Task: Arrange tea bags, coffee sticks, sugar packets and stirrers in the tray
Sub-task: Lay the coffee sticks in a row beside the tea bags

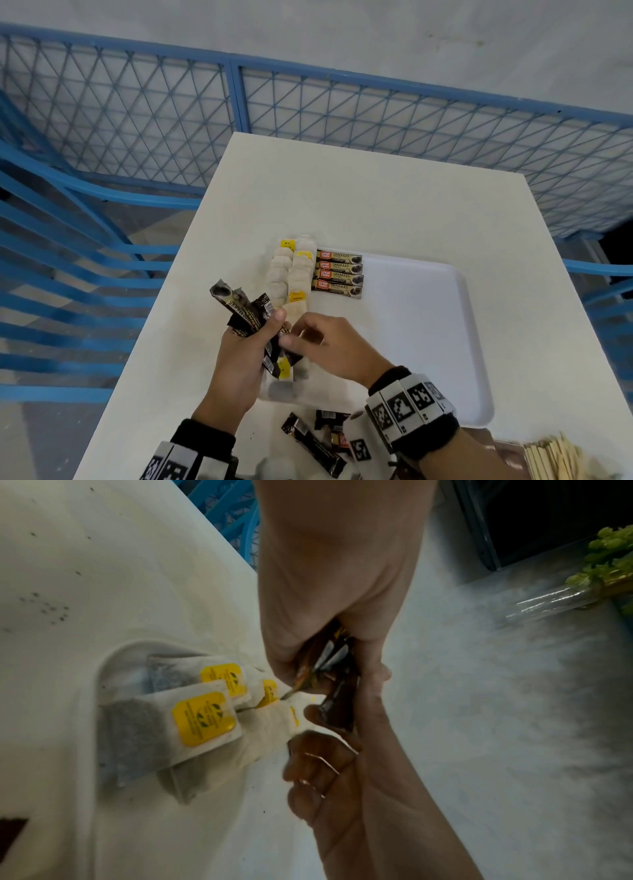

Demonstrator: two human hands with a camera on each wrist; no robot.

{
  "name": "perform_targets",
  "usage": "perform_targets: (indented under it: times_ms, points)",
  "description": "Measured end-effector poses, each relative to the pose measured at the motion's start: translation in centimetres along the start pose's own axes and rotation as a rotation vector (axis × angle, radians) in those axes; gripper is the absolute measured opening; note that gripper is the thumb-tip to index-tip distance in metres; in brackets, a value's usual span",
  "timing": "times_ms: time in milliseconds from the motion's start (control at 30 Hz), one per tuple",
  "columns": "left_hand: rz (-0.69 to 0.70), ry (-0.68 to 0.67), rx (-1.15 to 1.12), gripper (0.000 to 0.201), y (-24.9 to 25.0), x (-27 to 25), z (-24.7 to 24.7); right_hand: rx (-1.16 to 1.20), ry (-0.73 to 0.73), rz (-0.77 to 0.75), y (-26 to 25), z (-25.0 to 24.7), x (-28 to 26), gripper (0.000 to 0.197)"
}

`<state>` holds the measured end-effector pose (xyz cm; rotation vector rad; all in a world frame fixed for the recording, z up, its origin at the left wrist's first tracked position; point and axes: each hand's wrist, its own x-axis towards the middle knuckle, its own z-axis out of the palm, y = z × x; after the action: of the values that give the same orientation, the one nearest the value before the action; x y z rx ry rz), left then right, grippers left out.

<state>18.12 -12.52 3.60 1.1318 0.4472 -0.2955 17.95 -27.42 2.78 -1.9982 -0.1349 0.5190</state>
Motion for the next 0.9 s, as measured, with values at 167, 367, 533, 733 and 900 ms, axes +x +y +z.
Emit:
perform_targets:
  times_ms: [167,367,533,733,900]
  points:
    - [0.023,-0.003,-0.007,0.026,0.1,-0.3,-0.1,0.148,0.09,-0.02,0.3,0.3,-0.4,0.009]
    - [0.012,0.042,-0.026,0.015,0.1,-0.4,-0.7,-0.194,0.406,-0.26,1.8,-0.4,-1.0,0.021]
    - [0.008,0.059,-0.003,0.012,0.3,-0.3,-0.8,0.096,0.208,-0.044,1.3,-0.9,-1.9,0.05]
    - [0.028,0.08,0.024,0.013,0.3,-0.5,-0.6,0.586,0.187,0.097,0.9,-1.7,-2.2,0.018]
    - [0.01,0.076,0.031,0.007,0.2,-0.5,-1.2,0.655,0.264,0.182,2.6,-2.4,-1.9,0.017]
